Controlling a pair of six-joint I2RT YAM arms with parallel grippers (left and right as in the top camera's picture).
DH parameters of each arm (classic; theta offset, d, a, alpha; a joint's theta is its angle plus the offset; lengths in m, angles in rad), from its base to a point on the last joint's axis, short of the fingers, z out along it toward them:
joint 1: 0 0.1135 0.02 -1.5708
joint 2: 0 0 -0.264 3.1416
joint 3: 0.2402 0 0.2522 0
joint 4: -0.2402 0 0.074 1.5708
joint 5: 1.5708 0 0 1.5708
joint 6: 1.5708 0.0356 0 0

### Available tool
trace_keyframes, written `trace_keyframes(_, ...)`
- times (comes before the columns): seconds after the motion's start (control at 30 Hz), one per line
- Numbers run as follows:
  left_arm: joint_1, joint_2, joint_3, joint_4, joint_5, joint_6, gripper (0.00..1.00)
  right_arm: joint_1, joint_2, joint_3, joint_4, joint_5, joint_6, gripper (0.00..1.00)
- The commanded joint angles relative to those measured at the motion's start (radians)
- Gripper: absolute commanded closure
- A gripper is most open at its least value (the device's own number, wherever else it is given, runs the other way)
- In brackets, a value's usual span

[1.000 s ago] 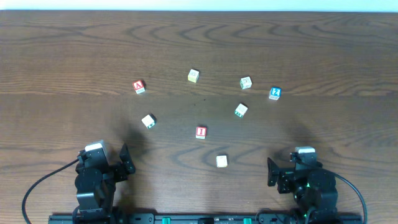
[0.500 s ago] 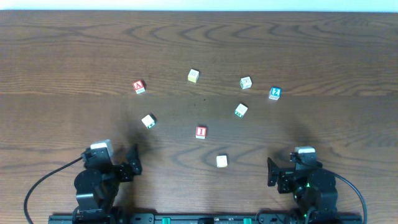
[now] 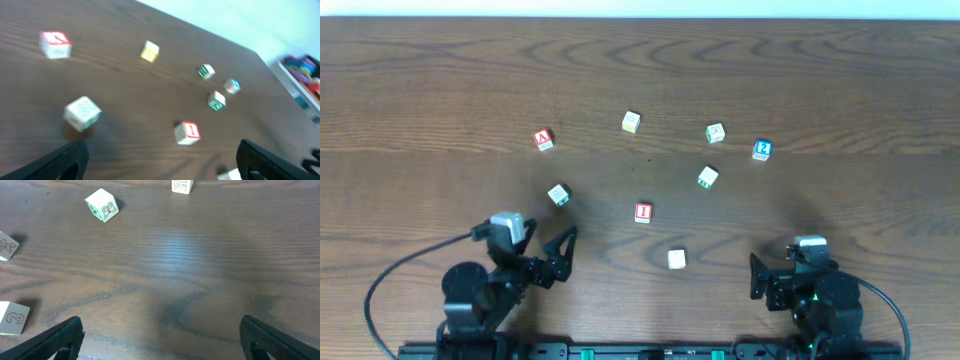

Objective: Spell out Ai2
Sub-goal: 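Reach the left gripper to the red 'I' block and grasp it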

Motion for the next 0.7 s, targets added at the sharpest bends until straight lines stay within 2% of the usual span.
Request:
trace_keyframes(0.0, -0.076, 0.136, 0.097, 0.032, -0.044, 0.016, 0.04, -0.007, -0.009, -0.012, -0.002, -0.004, -0.016, 0.01)
trace_keyframes(0.17, -0.27, 0.451, 0.258, 0.031, -0.182, 0.115, 0.04, -0.007, -0.009, -0.012, -0.002, -0.004, -0.016, 0.01)
trace_keyframes(0.43, -0.605, 0.961, 0.575, -0.069, -0.506, 0.165, 0.04, -0.007, -0.009, -0.012, -0.002, -0.004, -0.016, 0.01)
trace_keyframes(0.53, -0.656, 1.152, 0.697, -0.111, -0.543, 0.164, 0.04, -0.007, -0.009, -0.012, -0.002, -0.004, -0.016, 0.01)
trace_keyframes(0.67, -0.652, 1.35, 0.801, -0.144, -0.532, 0.158, 0.05, -0.007, -0.009, -0.012, -0.002, -0.004, -0.016, 0.01)
